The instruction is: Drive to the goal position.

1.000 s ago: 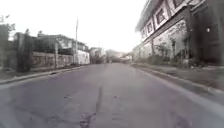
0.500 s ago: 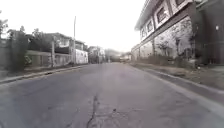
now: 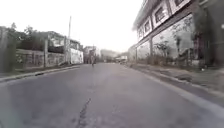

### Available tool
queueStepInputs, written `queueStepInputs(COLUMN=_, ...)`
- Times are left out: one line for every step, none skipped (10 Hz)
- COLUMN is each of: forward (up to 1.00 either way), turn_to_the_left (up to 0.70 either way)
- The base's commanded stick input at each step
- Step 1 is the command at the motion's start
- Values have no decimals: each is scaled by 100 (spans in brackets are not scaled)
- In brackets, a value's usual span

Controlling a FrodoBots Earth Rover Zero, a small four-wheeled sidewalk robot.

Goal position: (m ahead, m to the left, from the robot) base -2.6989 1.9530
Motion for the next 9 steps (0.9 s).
queueStepInputs(forward=100, turn_to_the_left=0)
queueStepInputs(forward=100, turn_to_the_left=0)
queueStepInputs(forward=100, turn_to_the_left=0)
queueStepInputs(forward=100, turn_to_the_left=0)
queueStepInputs(forward=100, turn_to_the_left=0)
queueStepInputs(forward=100, turn_to_the_left=-3)
queueStepInputs(forward=100, turn_to_the_left=-31)
queueStepInputs(forward=100, turn_to_the_left=-40)
queueStepInputs(forward=100, turn_to_the_left=-40)
